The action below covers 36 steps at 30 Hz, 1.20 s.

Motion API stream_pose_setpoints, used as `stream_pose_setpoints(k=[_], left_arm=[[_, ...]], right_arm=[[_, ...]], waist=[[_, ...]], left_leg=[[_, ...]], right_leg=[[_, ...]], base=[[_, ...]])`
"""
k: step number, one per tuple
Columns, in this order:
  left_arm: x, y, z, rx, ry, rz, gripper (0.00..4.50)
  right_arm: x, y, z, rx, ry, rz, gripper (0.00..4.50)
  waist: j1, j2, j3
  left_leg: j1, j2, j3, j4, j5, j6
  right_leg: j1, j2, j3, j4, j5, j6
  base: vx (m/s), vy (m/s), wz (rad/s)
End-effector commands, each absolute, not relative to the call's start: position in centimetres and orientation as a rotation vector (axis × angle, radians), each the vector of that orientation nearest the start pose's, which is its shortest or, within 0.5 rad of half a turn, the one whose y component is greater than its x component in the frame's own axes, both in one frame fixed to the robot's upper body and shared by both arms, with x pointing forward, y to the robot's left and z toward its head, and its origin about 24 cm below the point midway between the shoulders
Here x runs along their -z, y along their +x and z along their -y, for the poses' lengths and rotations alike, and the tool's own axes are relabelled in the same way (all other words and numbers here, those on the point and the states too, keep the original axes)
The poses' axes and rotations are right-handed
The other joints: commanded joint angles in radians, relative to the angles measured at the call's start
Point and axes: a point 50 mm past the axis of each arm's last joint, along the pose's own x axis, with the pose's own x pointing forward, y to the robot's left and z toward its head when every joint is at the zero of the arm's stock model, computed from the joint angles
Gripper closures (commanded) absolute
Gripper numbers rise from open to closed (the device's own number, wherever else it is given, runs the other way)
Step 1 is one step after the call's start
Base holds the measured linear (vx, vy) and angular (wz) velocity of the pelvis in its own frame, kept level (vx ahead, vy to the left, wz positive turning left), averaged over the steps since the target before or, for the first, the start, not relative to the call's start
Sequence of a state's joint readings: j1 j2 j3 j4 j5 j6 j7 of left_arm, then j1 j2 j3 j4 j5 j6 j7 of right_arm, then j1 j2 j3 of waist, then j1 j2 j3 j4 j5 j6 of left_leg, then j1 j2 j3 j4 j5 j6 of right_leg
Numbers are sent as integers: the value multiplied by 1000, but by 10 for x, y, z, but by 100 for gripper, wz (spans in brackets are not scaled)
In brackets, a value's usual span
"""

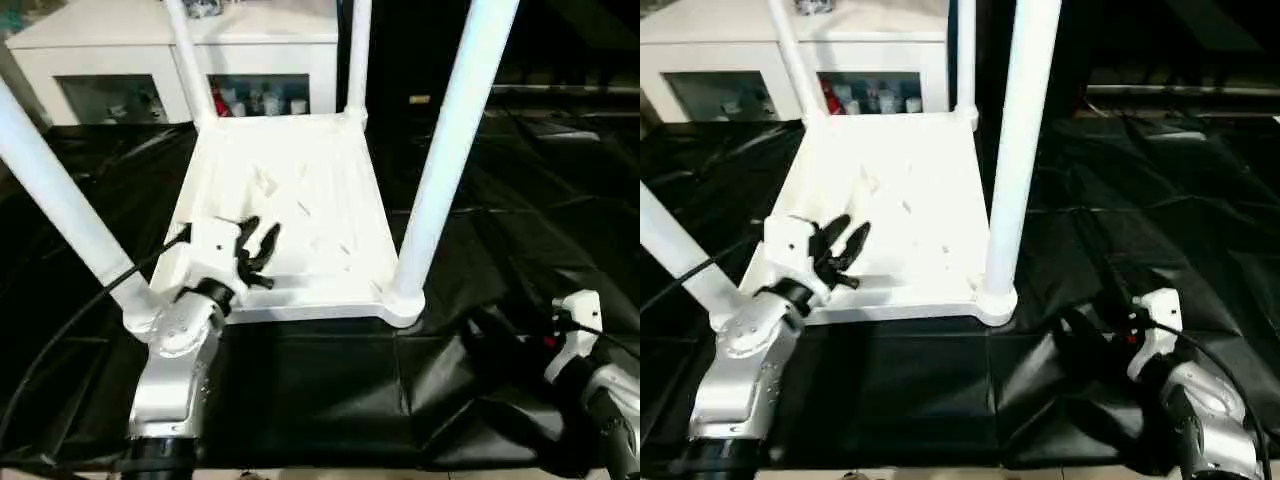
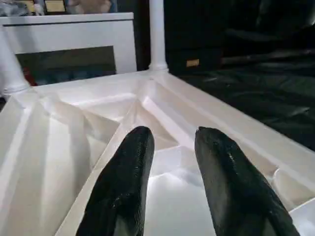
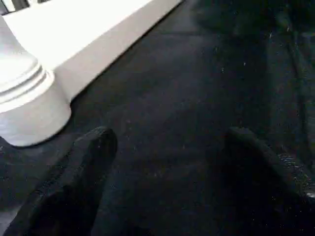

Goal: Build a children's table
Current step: Rotate leg to tighten

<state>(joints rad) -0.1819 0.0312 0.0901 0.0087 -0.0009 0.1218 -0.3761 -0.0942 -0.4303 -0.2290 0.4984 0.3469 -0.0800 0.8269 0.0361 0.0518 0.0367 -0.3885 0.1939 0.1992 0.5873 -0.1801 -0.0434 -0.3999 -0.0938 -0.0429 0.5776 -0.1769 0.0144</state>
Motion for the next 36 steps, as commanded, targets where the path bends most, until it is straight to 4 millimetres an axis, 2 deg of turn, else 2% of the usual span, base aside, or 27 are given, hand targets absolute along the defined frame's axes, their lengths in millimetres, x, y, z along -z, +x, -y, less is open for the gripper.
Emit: stream_pose_setpoints(k=[1,2,3,4,5,6,7,8,9,10,11,12,13,14,15,16,17,18,19,20,21,22,23,24,26,30,36], left_arm=[[-80,283,-145,319,51,60,277],[-80,283,-143,318,58,57,277],[-80,283,-142,325,64,57,277],[-80,283,-141,330,68,56,277],[-79,283,-140,335,65,57,277],[-79,283,-140,335,65,57,277],[-79,283,-139,338,62,58,277],[-77,282,-138,348,75,48,277],[-77,282,-138,348,75,48,277],[-77,282,-137,349,76,46,277],[-78,283,-136,355,78,49,277],[-78,283,-135,356,80,49,277],[-78,283,-135,356,80,50,277],[-78,283,-135,358,84,50,277],[-78,283,-134,358,89,51,277],[-78,283,-134,355,94,54,277],[-78,282,-134,355,94,53,277],[-78,282,-133,356,92,52,277],[-78,282,-133,357,92,50,277],[-78,281,-134,356,97,51,277],[-78,280,-134,354,101,56,277],[-79,280,-135,353,103,59,277],[-79,279,-135,350,104,62,277],[-80,279,-135,349,102,63,277],[-82,279,-137,339,87,77,277],[-79,268,-147,346,73,95,277],[-62,244,-175,313,-129,98,247]], right_arm=[[-18,250,259,-483,25,-141,61],[-25,258,240,-483,5,-78,61],[-33,263,231,-462,-2,-42,61],[-38,266,226,-446,-5,-21,61],[-47,270,221,-425,-38,21,61],[-47,270,221,-425,-38,21,61],[-52,271,219,-413,-61,47,61],[-80,277,206,-396,-26,148,61],[-83,278,205,-396,-21,158,61],[-98,280,199,-397,-5,195,61],[-117,283,190,-396,-11,213,61],[-118,284,189,-393,-17,211,61],[-119,284,187,-391,-20,210,61],[-121,285,183,-386,-22,211,61],[-122,286,178,-372,-24,210,61],[-123,287,174,-355,-27,209,61],[-123,286,172,-347,-24,206,61],[-123,286,171,-345,-22,205,61],[-124,285,169,-339,-18,198,61],[-126,284,169,-334,-14,188,61],[-126,282,170,-318,-8,175,61],[-127,281,171,-314,-8,172,61],[-126,279,173,-297,-7,165,61],[-126,278,173,-291,-7,163,61],[-126,276,175,-279,-7,160,61],[-123,267,178,-326,5,141,61],[-112,226,169,-754,43,-49,61]], waist=[[1,-21,-52],[0,-19,-62],[0,-19,-62],[-3,-21,-84],[0,-24,-97],[6,-18,-102],[6,-17,-95],[13,-8,-77],[13,-8,-77],[7,-4,-57],[-2,3,-41],[-18,-4,-30],[-25,2,-14],[-31,21,7],[5,41,1],[81,18,-21],[36,-42,-43],[33,-90,-13],[51,-55,-17],[58,-68,-12],[72,-39,-47],[51,-27,-46],[43,-16,-47],[33,-17,-44],[35,-14,-45],[32,-14,-41],[34,-17,-45]], left_leg=[[3,33,-18,-66,-213,102],[-10,27,-17,-48,-51,160],[-10,27,-17,-48,-51,160],[-25,10,-15,-12,194,273],[-35,-3,-10,11,293,340],[-38,-3,-13,16,311,363],[-47,-4,-11,13,267,376],[-37,10,-8,2,-39,319],[-37,10,-8,2,-39,319],[-20,20,-11,-22,-270,219],[14,27,-21,-35,-462,96],[41,28,-33,-44,-606,7],[46,31,-41,-61,-681,-19],[22,60,-46,-138,-836,-51],[-47,93,-36,-213,-919,-76],[-59,67,54,-216,-819,-79],[24,52,34,-133,-652,-87],[70,-10,-29,113,-237,-17],[12,-29,-82,101,-68,18],[-38,-27,-88,43,-23,-1],[16,13,-78,-20,-8,-27],[43,38,-79,-45,-111,-8],[34,41,-79,-53,-149,-15],[7,32,-76,-65,-186,-21],[18,32,-70,-69,-250,-25],[10,30,-64,-74,-254,-14],[2,29,-65,-64,-183,46]], right_leg=[[32,-34,16,-76,-248,-175],[26,-27,11,-58,-60,-221],[26,-27,11,-58,-60,-221],[10,-11,1,-28,214,-273],[-6,1,-4,-18,339,-290],[-11,0,-6,-14,364,-298],[-19,0,-10,-26,310,-298],[-29,-13,-13,-67,-105,-258],[-29,-13,-13,-67,-105,-258],[-31,-13,-23,-91,-433,-176],[-39,-9,-34,-109,-645,-81],[-41,-4,-58,-135,-713,-4],[-38,7,-75,-143,-718,25],[14,29,-103,-99,-616,23],[102,17,-80,93,-420,-32],[109,13,-18,166,-358,-38],[61,-28,30,90,-597,21],[-54,-150,81,-135,-1098,40],[4,-143,136,-121,-1073,13],[66,-102,76,-78,-887,9],[48,-37,49,-23,-446,-46],[28,-8,44,-2,-196,-104],[37,-13,45,1,-144,-131],[59,-18,38,-2,-102,-150],[52,-25,40,-18,-125,-155],[57,-33,44,-34,-132,-148],[73,-39,41,-29,-24,-160]], base=[[0,0,0],[0,0,0],[0,0,0],[0,0,0],[0,0,0],[-74,3,1],[-101,15,7],[-101,15,7],[-111,14,5],[-102,12,1],[-102,12,1],[-126,24,-4],[-112,39,-11],[-112,39,-11],[-140,29,-4],[-81,-58,3],[-81,-58,3],[-23,-119,1],[0,0,0],[0,0,0],[0,0,0],[-78,0,27],[-78,0,27],[-57,26,-4],[0,0,0],[0,0,0],[0,0,0]])
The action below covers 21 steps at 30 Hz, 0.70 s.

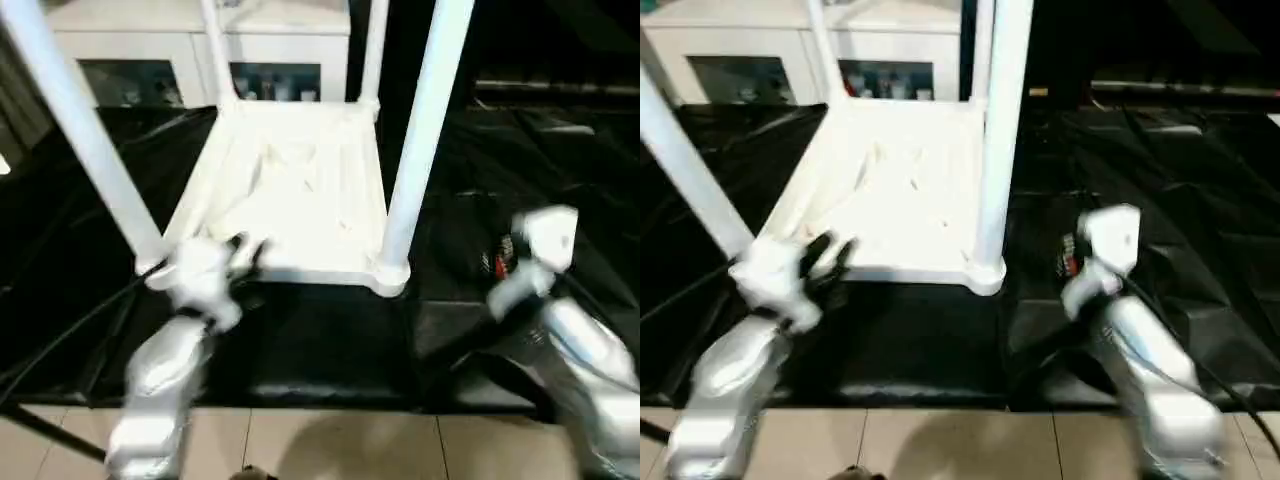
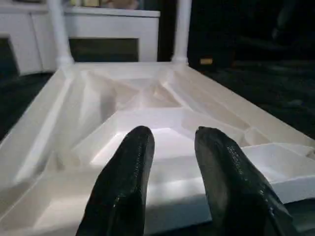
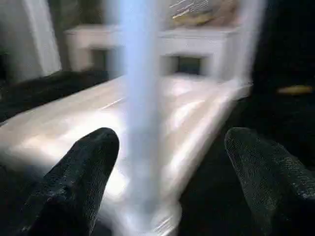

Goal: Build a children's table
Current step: Rotate leg to tighten

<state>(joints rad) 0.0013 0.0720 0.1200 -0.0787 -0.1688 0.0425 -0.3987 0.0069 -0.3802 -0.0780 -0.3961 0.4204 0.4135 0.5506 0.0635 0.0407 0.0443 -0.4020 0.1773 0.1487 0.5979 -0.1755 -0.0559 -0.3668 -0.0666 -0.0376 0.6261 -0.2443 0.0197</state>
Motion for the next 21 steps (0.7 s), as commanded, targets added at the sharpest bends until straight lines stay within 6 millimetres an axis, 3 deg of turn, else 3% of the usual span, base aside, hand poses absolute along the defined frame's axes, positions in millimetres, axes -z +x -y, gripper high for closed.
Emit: stream_pose_setpoints(k=[1,4,5,8,9,10,12,15,16,17,19,20,21], left_arm=[[-61,241,-175,334,-141,97,242],[-52,227,-179,393,-114,56,208],[-51,227,-192,291,-93,74,201],[-50,229,-217,109,-32,97,178],[-50,230,-226,39,-12,95,164],[-48,231,-244,-87,17,82,164],[-49,232,-256,-160,17,81,145],[-52,237,-262,-153,-6,66,116],[-52,239,-262,-150,-3,63,116],[-55,245,-263,-125,8,51,103],[-56,251,-264,-113,19,45,80],[-59,262,-264,-75,15,52,74],[-59,263,-264,-73,15,52,68]], right_arm=[[-111,223,170,-779,43,-66,61],[-109,219,170,-841,32,-107,61],[-111,223,167,-861,53,-99,61],[-113,231,157,-884,74,-89,61],[-112,235,152,-899,76,-87,61],[-109,244,142,-907,82,-93,61],[-106,259,135,-888,88,-95,61],[-88,287,128,-866,106,-128,61],[-86,290,127,-865,106,-133,61],[-79,292,120,-878,104,-143,61],[-75,290,114,-881,97,-139,61],[-73,287,106,-886,105,-129,61],[-73,287,106,-887,106,-128,61]], waist=[[8,-5,-53],[6,-10,-48],[4,-7,-44],[1,-9,-41],[1,-4,-41],[1,-8,-40],[-3,-4,-42],[-4,-3,-47],[-2,-7,-47],[3,0,-52],[13,-16,-55],[25,-30,-61],[30,-23,-63]], left_leg=[[16,49,-14,-75,-187,62],[16,48,-13,-79,-216,69],[22,50,-10,-80,-254,54],[21,46,-12,-82,-281,31],[22,46,-13,-83,-286,23],[26,47,-12,-83,-300,11],[27,42,-16,-83,-307,-15],[31,45,-16,-85,-317,-36],[31,44,-14,-85,-313,-39],[36,47,-12,-82,-299,-39],[33,48,-8,-80,-240,-20],[30,47,-5,-76,-168,-1],[30,45,-6,-74,-147,2]], right_leg=[[38,-65,37,-78,46,-167],[30,-64,35,-83,-17,-170],[24,-65,37,-90,-88,-172],[24,-64,36,-95,-171,-162],[24,-65,37,-95,-185,-156],[19,-64,38,-99,-213,-145],[17,-64,37,-95,-243,-139],[11,-66,37,-90,-212,-163],[11,-64,38,-86,-184,-176],[7,-62,39,-83,-139,-183],[15,-61,39,-77,-44,-184],[21,-62,36,-68,44,-175],[21,-63,36,-61,65,-174]], base=[[0,0,0],[0,0,0],[0,0,0],[0,0,0],[0,0,0],[0,0,0],[0,0,0],[0,0,0],[0,0,0],[0,0,0],[0,0,0],[0,0,0],[0,0,0]])
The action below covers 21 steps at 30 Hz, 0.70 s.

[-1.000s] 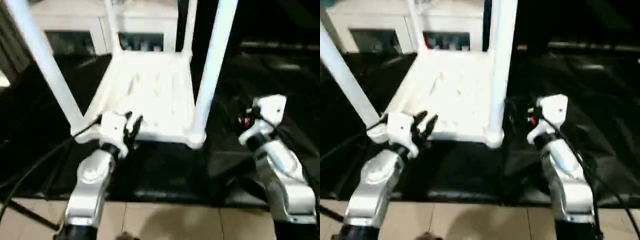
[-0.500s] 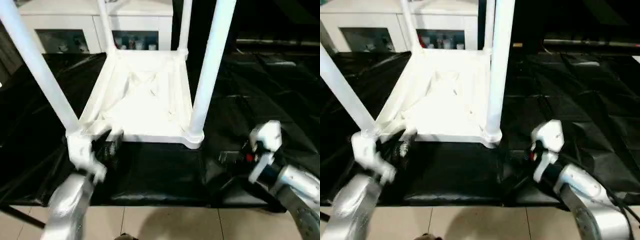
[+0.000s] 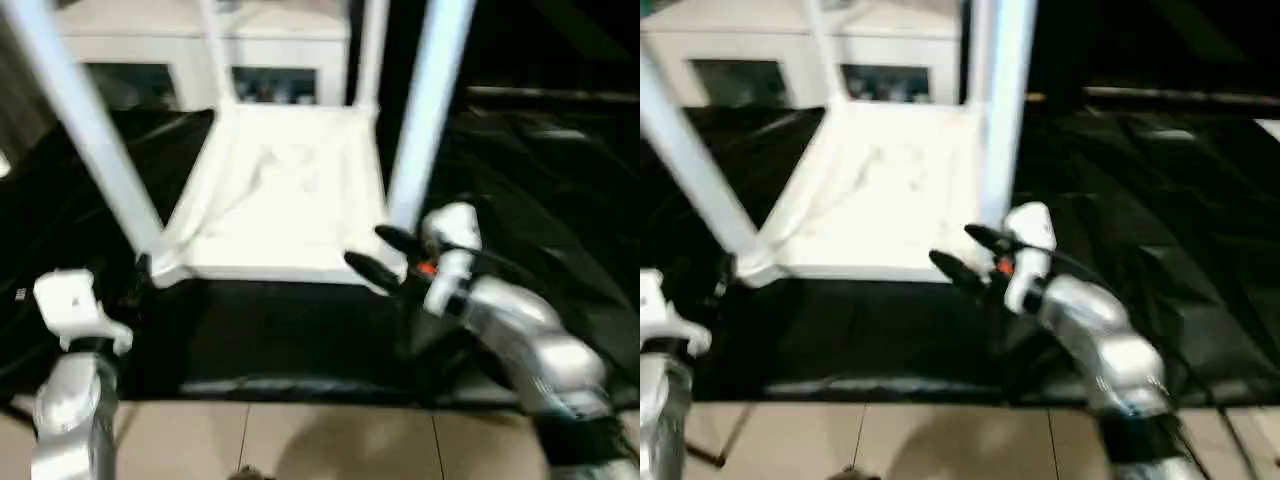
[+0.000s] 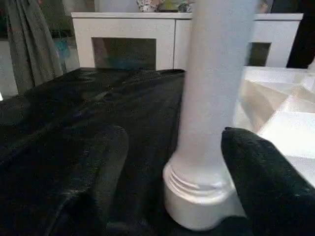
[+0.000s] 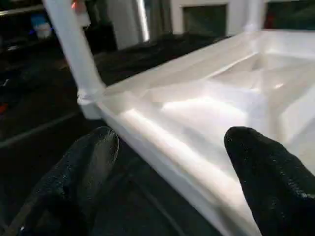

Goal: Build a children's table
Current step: Rotate leg to tighten, then flip table

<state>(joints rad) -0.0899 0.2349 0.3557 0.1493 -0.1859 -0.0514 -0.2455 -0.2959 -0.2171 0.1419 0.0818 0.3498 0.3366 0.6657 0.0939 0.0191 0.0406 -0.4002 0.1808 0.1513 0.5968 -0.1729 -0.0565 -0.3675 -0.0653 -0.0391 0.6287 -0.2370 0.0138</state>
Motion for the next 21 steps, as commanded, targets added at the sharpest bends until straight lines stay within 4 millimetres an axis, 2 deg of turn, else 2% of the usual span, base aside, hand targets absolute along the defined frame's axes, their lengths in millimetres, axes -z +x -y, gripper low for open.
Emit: stream_pose_setpoints(k=[1,2,3,4,5,7,11,14,16,17,20,21], left_arm=[[-60,265,-263,-58,12,57,61],[-63,277,-263,9,-6,55,61],[-65,280,-262,35,-13,53,49],[-65,283,-263,57,-26,44,40],[-66,286,-263,75,-18,44,24],[-68,289,-261,113,-31,42,11],[-66,296,-256,179,-9,3,5],[-64,300,-258,153,9,-12,5],[-64,307,-263,89,34,-16,5],[-65,309,-263,77,32,-10,5],[-66,311,-261,72,13,-6,5],[-66,312,-261,66,15,-12,5]], right_arm=[[-74,287,104,-885,105,-126,61],[-74,292,99,-894,118,-114,61],[-74,294,98,-897,118,-112,61],[-74,296,97,-899,115,-109,61],[-74,298,97,-898,112,-108,61],[-73,300,98,-892,105,-106,61],[-74,303,98,-870,95,-96,61],[-74,304,97,-864,95,-92,61],[-73,305,96,-865,94,-86,61],[-73,305,97,-863,93,-86,61],[-73,306,98,-855,93,-86,61],[-72,306,98,-853,93,-86,61]], waist=[[3,4,-63],[1,-10,-60],[2,-2,-60],[0,-10,-62],[-2,-4,-59],[-4,-9,-58],[-4,-13,-61],[0,-12,-59],[-1,-16,-57],[0,-14,-59],[-1,-15,-59],[-2,-19,-59]], left_leg=[[32,43,-10,-71,-134,5],[27,43,-8,-74,-121,10],[30,40,-7,-75,-149,3],[29,41,-7,-76,-155,1],[34,45,-8,-80,-187,-20],[33,46,-8,-82,-196,-31],[33,43,-4,-78,-184,-25],[37,46,-3,-80,-205,-23],[35,46,-3,-82,-222,-26],[38,47,-5,-83,-230,-31],[35,51,-5,-85,-225,-40],[35,50,-4,-84,-223,-38]], right_leg=[[21,-64,36,-61,81,-170],[23,-63,34,-60,105,-173],[18,-64,35,-60,77,-177],[22,-66,34,-59,72,-180],[16,-65,34,-59,51,-184],[21,-67,35,-59,69,-183],[25,-67,37,-58,108,-189],[22,-68,37,-61,73,-184],[23,-68,37,-65,43,-178],[23,-70,38,-63,31,-178],[23,-71,36,-61,43,-185],[24,-71,36,-62,46,-188]], base=[[0,0,0],[0,0,0],[0,0,0],[0,0,0],[0,0,0],[0,0,0],[0,0,0],[0,0,0],[0,0,0],[0,0,0],[0,0,0],[0,0,0]])
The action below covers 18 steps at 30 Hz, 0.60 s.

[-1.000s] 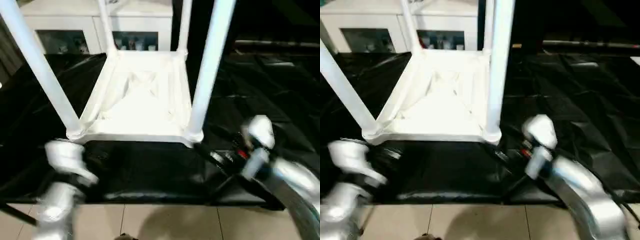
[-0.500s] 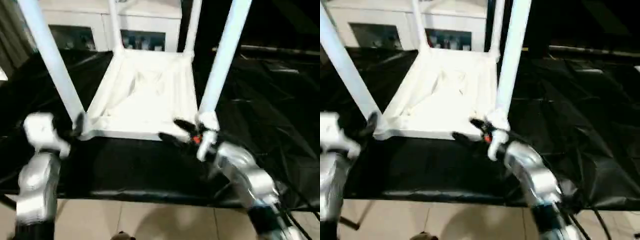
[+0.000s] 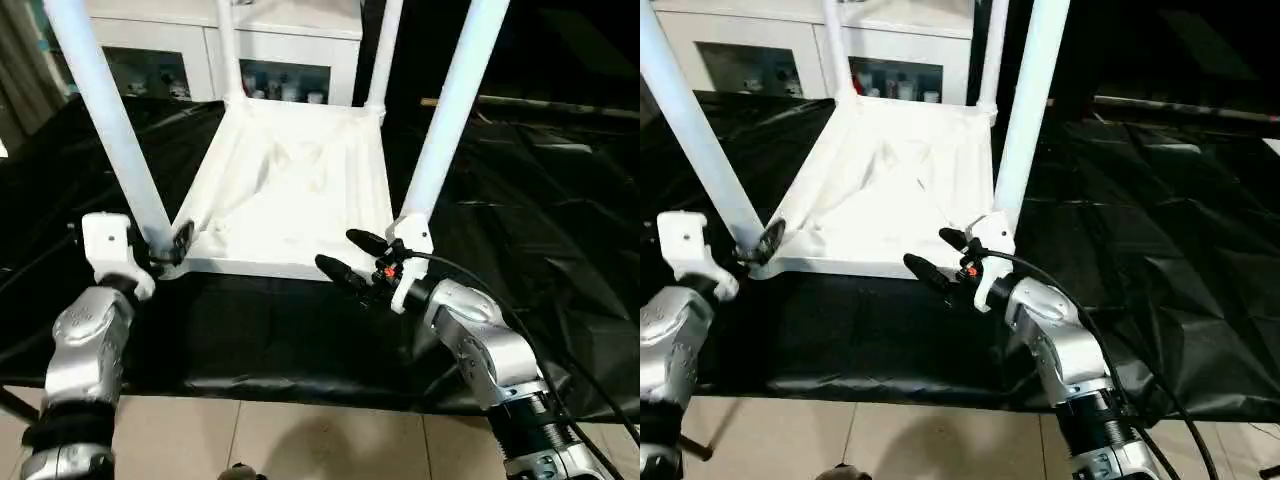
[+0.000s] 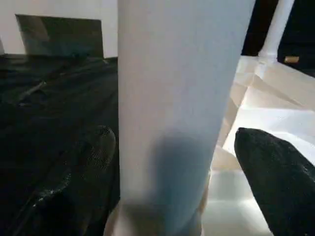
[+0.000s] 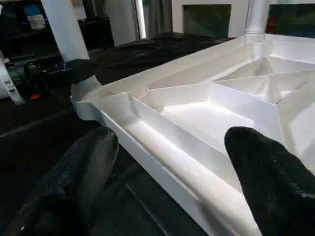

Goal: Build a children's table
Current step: Flip table

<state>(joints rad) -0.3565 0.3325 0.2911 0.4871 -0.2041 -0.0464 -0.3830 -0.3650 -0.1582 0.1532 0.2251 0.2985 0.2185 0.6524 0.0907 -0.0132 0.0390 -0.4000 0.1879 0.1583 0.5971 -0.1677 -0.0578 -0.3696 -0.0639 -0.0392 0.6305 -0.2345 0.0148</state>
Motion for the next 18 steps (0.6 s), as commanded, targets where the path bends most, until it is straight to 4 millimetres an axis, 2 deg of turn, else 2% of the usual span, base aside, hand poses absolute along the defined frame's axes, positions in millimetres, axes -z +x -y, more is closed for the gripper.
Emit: stream_pose_setpoints(k=[1,2,6,7,10,12,13,16,17,18], left_arm=[[-65,313,-261,48,9,-30,5],[-64,314,-261,39,4,-39,5],[-64,317,-261,23,-25,-25,5],[-64,318,-261,24,-29,-23,33],[-63,318,-262,-1,-25,-38,41],[-63,319,-263,-20,-41,-47,71],[-63,319,-263,-21,-43,-47,81],[-63,320,-262,-25,-69,-39,102],[-63,321,-259,-18,-77,-41,102],[-61,322,-256,-13,-86,-50,126]], right_arm=[[-72,306,98,-849,92,-86,61],[-72,306,99,-848,92,-86,61],[-71,306,97,-849,90,-84,61],[-71,306,97,-849,90,-83,61],[-71,306,95,-858,94,-85,61],[-70,305,93,-876,101,-84,61],[-70,305,93,-876,101,-84,61],[-69,305,92,-884,99,-85,61],[-69,304,93,-885,100,-88,61],[-68,304,93,-886,100,-90,61]], waist=[[2,13,-58],[2,15,-58],[2,13,-59],[2,13,-59],[3,12,-58],[3,14,-57],[3,19,-58],[3,16,-58],[4,17,-58],[4,20,-58]], left_leg=[[35,42,-9,-82,-222,-32],[35,42,-9,-81,-214,-30],[34,41,-8,-79,-196,-25],[34,41,-8,-79,-195,-25],[34,43,-9,-81,-205,-24],[34,44,-9,-82,-213,-26],[35,44,-10,-82,-216,-28],[35,43,-9,-81,-215,-32],[35,43,-9,-81,-215,-32],[35,43,-9,-81,-220,-33]], right_leg=[[26,-73,37,-63,49,-194],[25,-72,36,-61,57,-197],[27,-71,37,-62,73,-196],[27,-70,37,-61,75,-196],[26,-72,36,-62,66,-199],[26,-71,36,-62,57,-199],[25,-72,36,-61,56,-200],[26,-71,37,-62,69,-202],[26,-72,37,-62,70,-203],[25,-71,37,-62,68,-203]], base=[[0,0,0],[0,0,0],[0,0,0],[0,0,0],[0,0,0],[0,0,0],[0,0,0],[0,0,0],[0,0,0],[0,0,0]])
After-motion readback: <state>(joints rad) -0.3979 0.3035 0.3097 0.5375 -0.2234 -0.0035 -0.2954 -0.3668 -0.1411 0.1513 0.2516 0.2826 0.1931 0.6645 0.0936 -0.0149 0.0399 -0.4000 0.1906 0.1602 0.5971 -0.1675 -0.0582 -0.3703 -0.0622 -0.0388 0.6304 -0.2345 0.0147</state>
